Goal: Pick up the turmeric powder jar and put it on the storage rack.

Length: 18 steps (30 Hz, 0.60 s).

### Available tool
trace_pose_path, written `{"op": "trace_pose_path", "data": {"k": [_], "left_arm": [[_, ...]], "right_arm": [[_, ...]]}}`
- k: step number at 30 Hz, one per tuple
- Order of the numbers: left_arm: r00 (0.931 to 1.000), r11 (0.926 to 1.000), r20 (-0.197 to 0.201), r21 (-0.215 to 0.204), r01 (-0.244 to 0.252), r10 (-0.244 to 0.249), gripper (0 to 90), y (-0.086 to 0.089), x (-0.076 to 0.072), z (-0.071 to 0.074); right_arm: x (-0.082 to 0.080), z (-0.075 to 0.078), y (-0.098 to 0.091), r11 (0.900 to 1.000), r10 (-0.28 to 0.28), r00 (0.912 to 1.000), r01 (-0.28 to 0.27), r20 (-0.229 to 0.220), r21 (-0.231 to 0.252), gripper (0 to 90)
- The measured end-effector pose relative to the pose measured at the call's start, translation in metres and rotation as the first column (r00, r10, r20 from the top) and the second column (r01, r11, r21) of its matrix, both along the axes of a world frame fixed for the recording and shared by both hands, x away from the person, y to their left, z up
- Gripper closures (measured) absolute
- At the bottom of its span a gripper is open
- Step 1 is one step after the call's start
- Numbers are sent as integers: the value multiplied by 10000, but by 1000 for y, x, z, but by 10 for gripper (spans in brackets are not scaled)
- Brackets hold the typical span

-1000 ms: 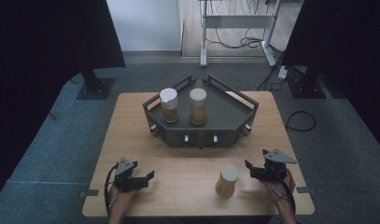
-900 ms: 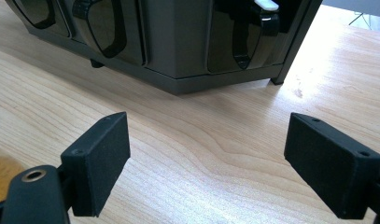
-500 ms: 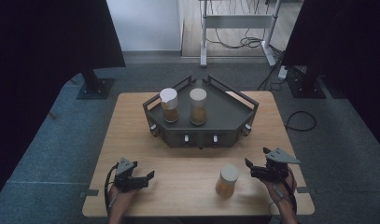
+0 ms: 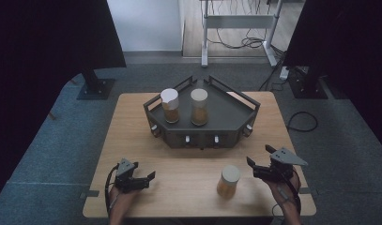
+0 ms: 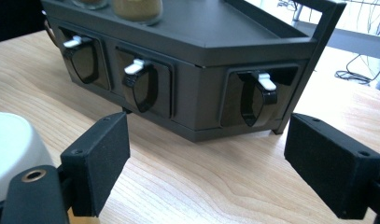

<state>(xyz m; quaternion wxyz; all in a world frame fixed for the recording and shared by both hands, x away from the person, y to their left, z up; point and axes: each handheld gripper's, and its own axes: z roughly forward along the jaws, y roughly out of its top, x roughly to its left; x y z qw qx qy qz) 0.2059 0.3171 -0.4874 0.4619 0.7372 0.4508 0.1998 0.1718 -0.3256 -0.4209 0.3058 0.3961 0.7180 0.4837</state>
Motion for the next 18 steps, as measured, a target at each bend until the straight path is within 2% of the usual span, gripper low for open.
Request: {"op": "trace_pose_path", "data": {"k": [8, 18], "left_arm": [[10000, 10000, -3, 8, 18, -18, 85, 0, 0, 0], [10000, 10000, -17, 36, 40, -40, 85, 0, 1, 0]], "right_arm": [[-5, 7, 1, 9999, 87, 9996, -88, 275, 53, 136], [-7, 7, 4, 9999, 126, 9995, -128, 294, 65, 136]]}}
